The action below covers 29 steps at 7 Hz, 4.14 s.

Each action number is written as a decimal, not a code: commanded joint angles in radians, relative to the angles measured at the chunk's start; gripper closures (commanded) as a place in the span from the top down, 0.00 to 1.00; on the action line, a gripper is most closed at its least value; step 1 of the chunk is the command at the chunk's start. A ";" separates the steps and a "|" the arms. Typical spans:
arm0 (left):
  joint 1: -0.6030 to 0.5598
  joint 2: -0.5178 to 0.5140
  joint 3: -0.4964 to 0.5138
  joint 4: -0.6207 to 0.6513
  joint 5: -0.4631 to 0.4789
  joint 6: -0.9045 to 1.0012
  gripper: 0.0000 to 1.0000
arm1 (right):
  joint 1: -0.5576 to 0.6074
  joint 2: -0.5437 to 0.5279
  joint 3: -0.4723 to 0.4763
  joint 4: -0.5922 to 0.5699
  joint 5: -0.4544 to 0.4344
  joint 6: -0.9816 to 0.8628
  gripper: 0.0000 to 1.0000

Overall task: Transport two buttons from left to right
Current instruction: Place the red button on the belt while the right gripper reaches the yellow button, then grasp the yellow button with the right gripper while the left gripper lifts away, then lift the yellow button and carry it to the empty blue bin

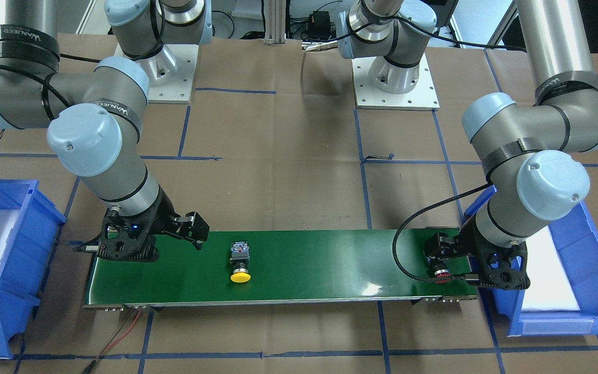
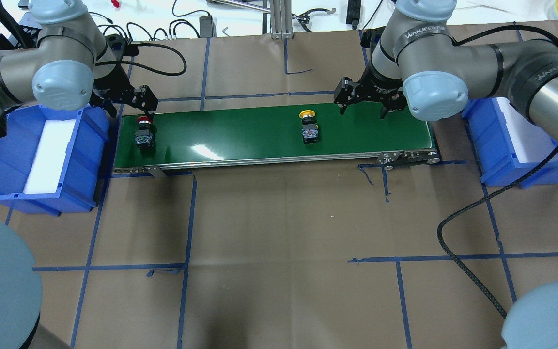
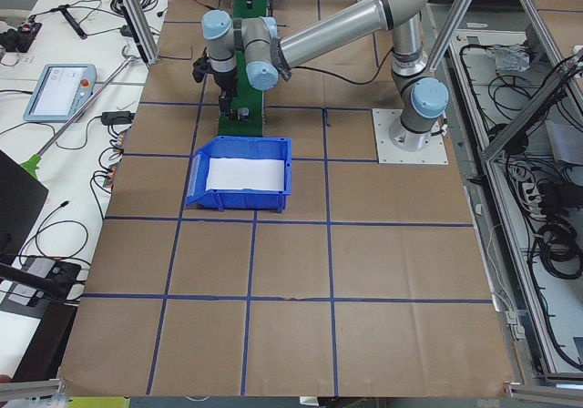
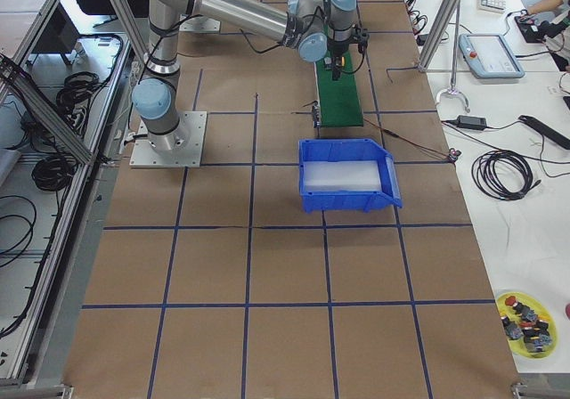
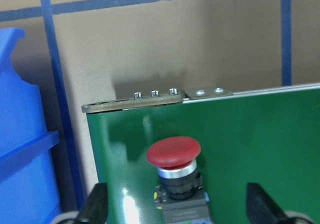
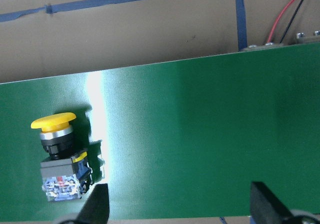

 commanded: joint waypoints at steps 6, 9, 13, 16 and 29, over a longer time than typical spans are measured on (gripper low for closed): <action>-0.127 0.299 0.078 -0.438 -0.010 -0.230 1.00 | 0.036 0.087 -0.022 -0.001 0.000 0.004 1.00; -0.157 0.315 0.068 -0.440 -0.014 -0.260 1.00 | 0.050 0.117 -0.059 0.000 -0.003 0.050 1.00; -0.164 0.323 0.062 -0.439 -0.020 -0.241 1.00 | 0.055 0.131 -0.051 0.011 -0.092 0.047 0.99; -0.162 0.329 0.062 -0.439 -0.051 -0.234 1.00 | 0.055 0.128 -0.058 0.078 -0.126 0.034 0.25; -0.148 0.327 0.060 -0.437 -0.039 -0.201 1.00 | -0.546 -0.070 -0.122 0.206 -0.184 -0.688 0.02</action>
